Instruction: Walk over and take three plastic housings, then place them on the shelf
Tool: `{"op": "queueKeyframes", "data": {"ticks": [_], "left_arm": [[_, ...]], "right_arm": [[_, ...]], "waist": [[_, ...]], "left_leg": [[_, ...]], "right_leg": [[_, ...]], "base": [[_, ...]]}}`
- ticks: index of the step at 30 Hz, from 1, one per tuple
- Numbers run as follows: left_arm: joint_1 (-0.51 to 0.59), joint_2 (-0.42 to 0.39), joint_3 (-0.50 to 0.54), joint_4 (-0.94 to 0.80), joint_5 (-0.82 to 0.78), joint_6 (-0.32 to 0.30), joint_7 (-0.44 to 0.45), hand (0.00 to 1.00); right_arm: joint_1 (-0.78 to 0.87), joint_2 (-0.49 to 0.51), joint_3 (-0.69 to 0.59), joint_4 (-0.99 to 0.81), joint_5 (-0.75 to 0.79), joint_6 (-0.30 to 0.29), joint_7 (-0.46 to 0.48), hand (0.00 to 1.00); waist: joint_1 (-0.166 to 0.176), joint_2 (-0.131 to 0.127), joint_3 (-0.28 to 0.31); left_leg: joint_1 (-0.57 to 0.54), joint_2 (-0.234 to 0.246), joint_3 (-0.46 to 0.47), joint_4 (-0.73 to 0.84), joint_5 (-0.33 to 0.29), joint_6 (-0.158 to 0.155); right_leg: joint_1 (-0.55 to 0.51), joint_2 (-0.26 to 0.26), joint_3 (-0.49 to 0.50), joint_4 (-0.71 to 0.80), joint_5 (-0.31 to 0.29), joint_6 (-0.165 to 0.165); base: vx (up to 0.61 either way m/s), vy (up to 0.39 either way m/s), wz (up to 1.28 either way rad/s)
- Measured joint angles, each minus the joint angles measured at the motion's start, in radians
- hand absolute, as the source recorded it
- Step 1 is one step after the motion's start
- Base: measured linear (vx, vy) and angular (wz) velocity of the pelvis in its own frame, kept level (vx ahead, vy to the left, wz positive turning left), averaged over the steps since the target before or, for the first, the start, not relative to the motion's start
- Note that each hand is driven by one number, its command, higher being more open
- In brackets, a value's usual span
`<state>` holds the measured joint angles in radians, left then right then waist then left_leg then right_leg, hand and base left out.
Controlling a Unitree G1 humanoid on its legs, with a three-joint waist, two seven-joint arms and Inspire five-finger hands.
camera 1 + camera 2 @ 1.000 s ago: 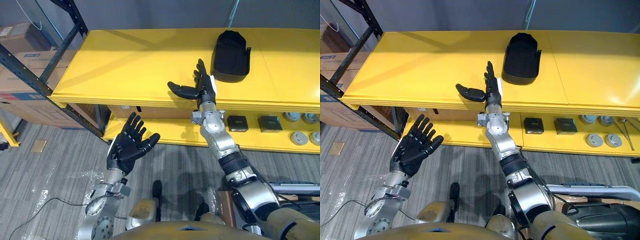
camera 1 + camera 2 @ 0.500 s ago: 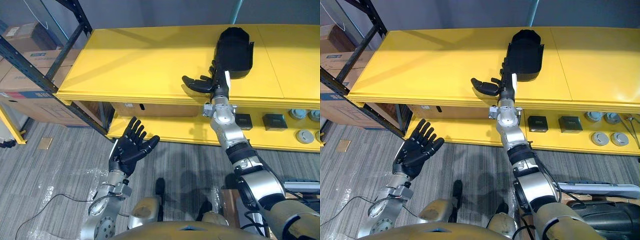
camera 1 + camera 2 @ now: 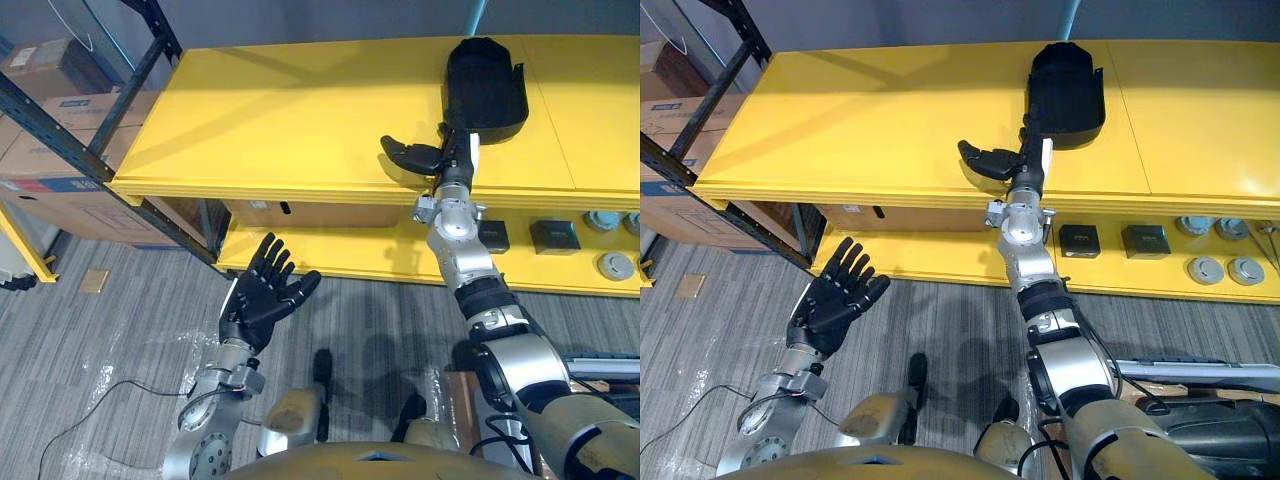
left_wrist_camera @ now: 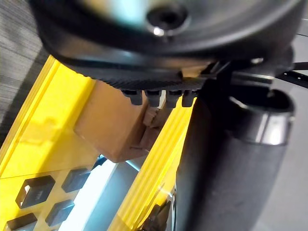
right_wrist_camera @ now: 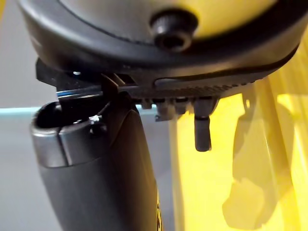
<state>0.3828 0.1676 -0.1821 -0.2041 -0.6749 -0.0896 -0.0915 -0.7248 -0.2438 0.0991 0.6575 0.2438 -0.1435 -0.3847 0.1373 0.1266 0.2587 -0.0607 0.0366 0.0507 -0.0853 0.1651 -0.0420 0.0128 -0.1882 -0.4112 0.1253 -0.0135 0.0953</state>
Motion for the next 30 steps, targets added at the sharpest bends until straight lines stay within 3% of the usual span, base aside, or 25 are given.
{"op": "queueKeyframes", "data": {"ticks": [8,15,19,22,26,30], "left_arm": [[0.001,0.0,0.0,0.0,0.0,0.0,0.0,1.0],[0.003,-0.001,0.003,0.0,0.0,0.0,0.0,1.0],[0.013,-0.009,0.018,-0.001,0.001,-0.019,0.001,1.0],[0.019,-0.023,0.087,-0.036,0.001,-0.04,0.001,1.0],[-0.003,-0.035,0.182,-0.165,0.001,-0.112,-0.019,1.0],[-0.069,-0.033,0.194,-0.205,0.001,-0.139,-0.071,1.0]], "right_arm": [[0.0,-0.004,-0.012,0.0,0.0,0.0,-0.013,1.0],[0.019,-0.029,-0.008,-0.022,-0.004,-0.007,0.1,1.0],[0.153,-0.03,0.029,-0.24,-0.001,-0.01,0.166,1.0],[0.313,-0.026,0.076,-0.514,0.009,-0.009,0.238,1.0],[0.454,0.003,0.084,-0.723,0.016,-0.009,0.289,1.0],[0.597,0.019,0.049,-0.751,0.016,0.007,0.307,1.0]], "waist": [[-0.001,0.0,0.0],[-0.006,0.0,0.0],[-0.006,-0.001,0.001],[-0.011,-0.007,0.0],[-0.036,-0.048,-0.026],[-0.055,-0.103,-0.065]], "left_leg": [[0.001,0.002,0.005,0.0,0.0,0.0],[0.002,0.004,0.009,0.0,0.0,0.0],[0.005,0.005,0.014,0.0,-0.005,-0.003],[0.014,0.01,0.02,0.0,-0.014,-0.008],[0.022,0.015,0.035,0.0,-0.025,-0.011],[0.058,0.014,0.084,0.0,-0.04,-0.003]], "right_leg": [[-0.003,0.001,0.004,0.002,0.0,0.0],[-0.004,0.003,0.008,0.001,-0.001,-0.002],[-0.003,0.005,0.011,-0.004,-0.002,-0.004],[0.01,0.013,0.015,-0.02,-0.002,-0.003],[0.023,0.022,0.025,-0.052,0.002,0.0],[0.043,0.022,0.069,-0.078,0.013,0.007]], "base": [[0.01,-0.021,-0.01],[0.0,0.0,0.0],[0.01,-0.009,-0.03],[0.05,-0.052,-0.07],[0.06,-0.046,-0.1],[0.08,-0.016,-0.29]]}}
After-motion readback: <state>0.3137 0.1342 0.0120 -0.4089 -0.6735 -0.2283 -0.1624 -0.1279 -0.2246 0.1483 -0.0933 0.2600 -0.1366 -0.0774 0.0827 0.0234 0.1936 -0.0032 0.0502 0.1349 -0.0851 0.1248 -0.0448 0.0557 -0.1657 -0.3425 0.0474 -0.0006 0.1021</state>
